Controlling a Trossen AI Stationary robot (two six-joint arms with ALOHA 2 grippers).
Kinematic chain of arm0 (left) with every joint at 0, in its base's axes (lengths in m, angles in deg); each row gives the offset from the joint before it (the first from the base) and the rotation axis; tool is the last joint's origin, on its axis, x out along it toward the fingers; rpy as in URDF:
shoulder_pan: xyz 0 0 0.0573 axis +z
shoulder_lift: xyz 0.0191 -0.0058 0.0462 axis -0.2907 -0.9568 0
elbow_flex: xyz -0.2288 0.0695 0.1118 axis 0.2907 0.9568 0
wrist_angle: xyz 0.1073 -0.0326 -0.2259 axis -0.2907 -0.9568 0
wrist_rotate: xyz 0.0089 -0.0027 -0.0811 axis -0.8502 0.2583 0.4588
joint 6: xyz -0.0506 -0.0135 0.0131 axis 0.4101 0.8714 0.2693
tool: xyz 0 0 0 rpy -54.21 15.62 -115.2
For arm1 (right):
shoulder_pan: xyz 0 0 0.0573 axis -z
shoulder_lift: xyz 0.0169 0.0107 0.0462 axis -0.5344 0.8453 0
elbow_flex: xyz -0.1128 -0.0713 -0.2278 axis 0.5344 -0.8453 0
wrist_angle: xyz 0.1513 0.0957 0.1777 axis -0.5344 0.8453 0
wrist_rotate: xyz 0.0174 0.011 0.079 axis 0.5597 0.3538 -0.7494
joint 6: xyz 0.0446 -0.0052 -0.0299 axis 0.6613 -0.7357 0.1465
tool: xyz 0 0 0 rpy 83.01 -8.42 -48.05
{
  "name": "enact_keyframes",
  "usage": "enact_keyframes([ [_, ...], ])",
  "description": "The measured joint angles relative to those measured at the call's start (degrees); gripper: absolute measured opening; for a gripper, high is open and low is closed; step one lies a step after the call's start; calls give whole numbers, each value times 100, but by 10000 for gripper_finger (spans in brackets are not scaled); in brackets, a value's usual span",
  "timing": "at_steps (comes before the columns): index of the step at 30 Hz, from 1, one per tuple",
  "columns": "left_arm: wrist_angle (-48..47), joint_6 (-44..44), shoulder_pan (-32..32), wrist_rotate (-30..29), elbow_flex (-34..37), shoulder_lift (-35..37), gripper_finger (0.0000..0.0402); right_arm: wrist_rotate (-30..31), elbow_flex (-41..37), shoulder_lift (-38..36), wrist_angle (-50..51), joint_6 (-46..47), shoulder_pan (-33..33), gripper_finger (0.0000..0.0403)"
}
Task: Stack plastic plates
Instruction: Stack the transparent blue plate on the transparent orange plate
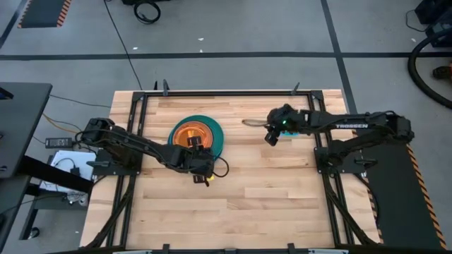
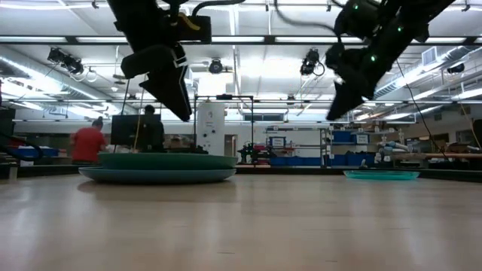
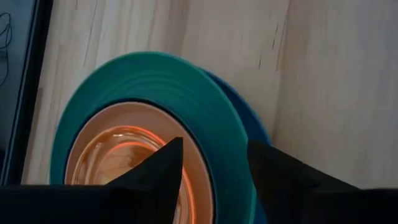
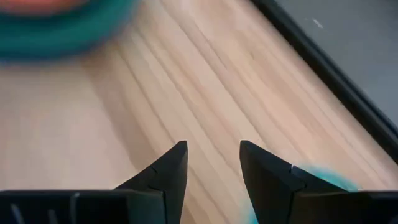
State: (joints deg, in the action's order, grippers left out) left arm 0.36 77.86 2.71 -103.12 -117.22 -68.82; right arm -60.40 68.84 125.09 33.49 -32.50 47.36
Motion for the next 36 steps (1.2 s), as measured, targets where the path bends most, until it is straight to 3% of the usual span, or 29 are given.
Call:
enact_keyframes([
  [5,-49,-210,4,-1,2,0,187,887,0,487,822,458,-345,158],
  [14,-548,-191,-29,0,4,0,188,862,0,1351,1802,832,-486,147],
  [23,-1597,281,-54,4,7,0,188,755,-4,1885,1987,748,-348,117],
  [36,-1487,-151,-57,1,7,2,188,752,-165,2224,1840,391,186,74],
])
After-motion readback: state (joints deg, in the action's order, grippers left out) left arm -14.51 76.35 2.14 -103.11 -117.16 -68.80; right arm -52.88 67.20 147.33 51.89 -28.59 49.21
